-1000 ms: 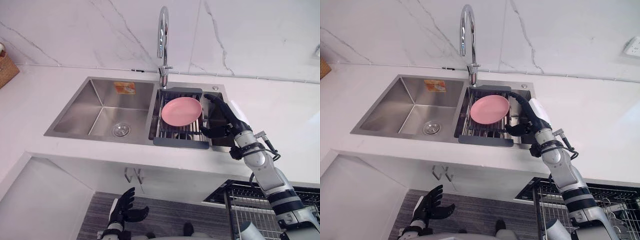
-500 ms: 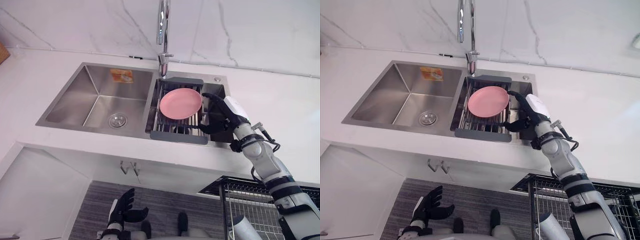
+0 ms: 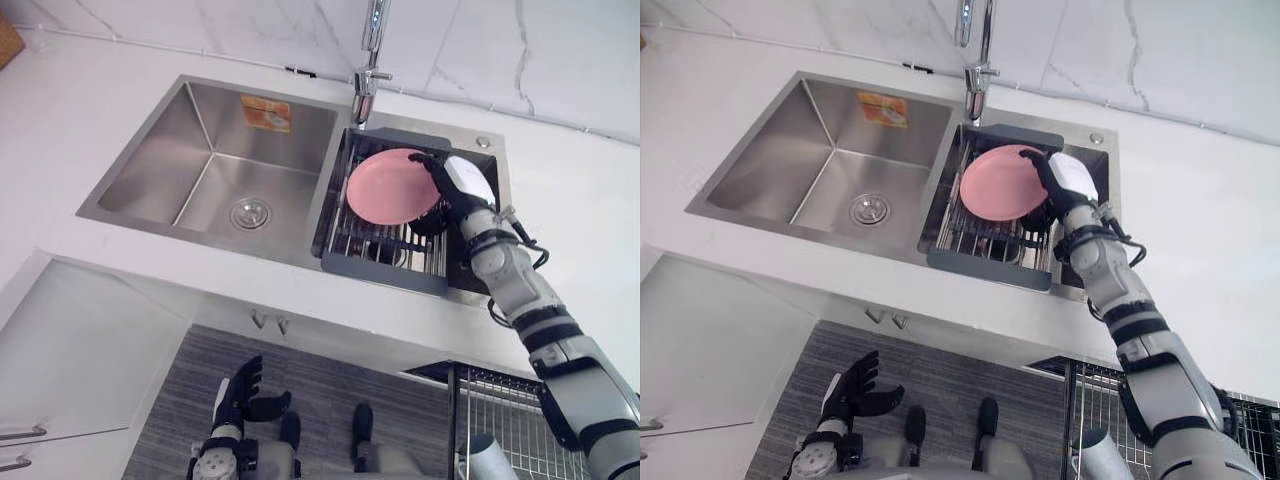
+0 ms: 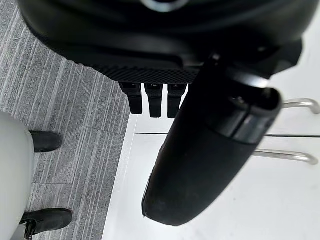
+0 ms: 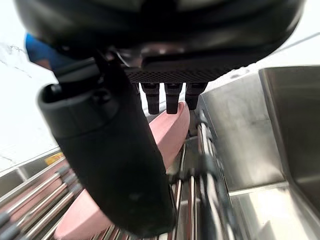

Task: Walk over to the sink, pick up the cup, carry it to the dishwasher, place the cup inside the dishwasher, then close the dishwasher door

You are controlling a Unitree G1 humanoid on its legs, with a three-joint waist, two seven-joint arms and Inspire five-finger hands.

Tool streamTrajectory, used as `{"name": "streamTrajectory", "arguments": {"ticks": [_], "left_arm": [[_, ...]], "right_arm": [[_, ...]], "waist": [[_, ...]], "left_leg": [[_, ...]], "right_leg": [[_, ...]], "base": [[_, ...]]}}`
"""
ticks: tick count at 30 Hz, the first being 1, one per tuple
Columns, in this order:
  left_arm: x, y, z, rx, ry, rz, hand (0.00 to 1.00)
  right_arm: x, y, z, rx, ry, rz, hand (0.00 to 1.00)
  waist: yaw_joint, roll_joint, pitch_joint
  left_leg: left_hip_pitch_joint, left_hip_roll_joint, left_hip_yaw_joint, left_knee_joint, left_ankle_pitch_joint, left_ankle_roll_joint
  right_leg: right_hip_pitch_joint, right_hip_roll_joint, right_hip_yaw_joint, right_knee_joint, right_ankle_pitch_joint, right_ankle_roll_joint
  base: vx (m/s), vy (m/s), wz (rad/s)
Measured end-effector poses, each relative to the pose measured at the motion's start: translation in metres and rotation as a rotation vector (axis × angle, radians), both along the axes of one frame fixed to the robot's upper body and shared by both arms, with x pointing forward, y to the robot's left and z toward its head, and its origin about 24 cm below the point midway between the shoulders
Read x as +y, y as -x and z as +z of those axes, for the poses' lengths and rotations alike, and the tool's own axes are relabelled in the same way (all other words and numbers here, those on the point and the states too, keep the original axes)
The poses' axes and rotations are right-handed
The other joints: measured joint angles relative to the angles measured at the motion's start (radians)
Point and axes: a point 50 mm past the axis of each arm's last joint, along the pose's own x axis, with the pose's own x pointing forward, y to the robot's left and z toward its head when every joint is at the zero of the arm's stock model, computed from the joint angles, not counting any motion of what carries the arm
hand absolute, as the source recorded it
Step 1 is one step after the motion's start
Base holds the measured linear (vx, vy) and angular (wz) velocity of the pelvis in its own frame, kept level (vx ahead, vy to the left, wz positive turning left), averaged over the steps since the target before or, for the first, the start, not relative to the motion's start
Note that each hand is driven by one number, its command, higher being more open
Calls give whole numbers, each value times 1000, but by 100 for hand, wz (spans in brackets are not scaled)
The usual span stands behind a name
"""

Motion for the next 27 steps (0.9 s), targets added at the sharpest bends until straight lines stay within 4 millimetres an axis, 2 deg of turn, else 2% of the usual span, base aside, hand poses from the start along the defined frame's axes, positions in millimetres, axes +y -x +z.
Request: {"name": "streamTrajectory", "arguments": {"ticks": [2, 4, 7, 13, 16, 19, 21, 23, 27], "left_arm": [[0, -6, 2, -16, 5, 1, 90], [0, -12, 5, -34, 8, 4, 90], [-1, -15, 6, -44, 8, 2, 90], [0, -18, 8, -54, 1, 15, 90], [-1, -19, 10, -64, 4, 15, 90], [-2, -19, 9, -66, 14, 36, 90], [0, -16, 8, -58, 13, 45, 90], [1, -15, 8, -56, 13, 54, 90], [4, -8, 5, -30, -5, 48, 90]], "right_arm": [[-3, -3, 3, 9, 29, -10, 30], [-3, -8, 22, -42, 52, -15, 30], [-6, -12, 34, -66, 56, -33, 30], [-5, -7, 49, -157, 31, -30, 30], [-2, 12, 56, -258, -35, 14, 30], [3, 35, 51, -320, -85, 66, 30], [7, 49, 44, -350, -136, 84, 30], [7, 61, 43, -386, -170, 93, 30], [5, 94, 41, -485, -251, 98, 30]], "waist": [[5, 2, 12], [6, 2, 33], [18, 3, 34], [16, 6, 36], [14, 6, 36], [6, 6, 36], [-13, 6, 35], [-14, 6, 35], [-40, 5, 33]], "left_leg": [[-20, 2, 0, 20, -6, 0], [-34, 3, 1, 33, -7, -1], [-43, 7, -1, 39, -8, -3], [-48, 10, 1, 49, -17, -6], [-46, 12, 6, 50, -22, -6], [-29, 14, 20, 50, -29, -3], [-5, 15, 34, 50, -35, 0], [12, 18, 56, 50, -43, 2], [54, 28, 122, 60, -72, 2]], "right_leg": [[-12, 1, 1, 5, -1, -1], [-22, 4, 4, 6, 1, -4], [-31, 7, 3, 14, 0, -6], [-34, 11, 5, 15, -2, -8], [-33, 12, 9, 15, -3, -9], [-27, 16, 27, 21, -3, -9], [-9, 19, 41, 22, -3, -9], [-3, 19, 63, 24, -3, -8], [6, 29, 131, 38, -6, -5]], "base": [[-55, -1, -1], [-55, -6, -2], [-17, -5, 1], [1, 2, -1], [12, 4, -2], [41, 19, -13], [33, 24, -23], [-1, 35, -34], [-26, 35, -47]]}}
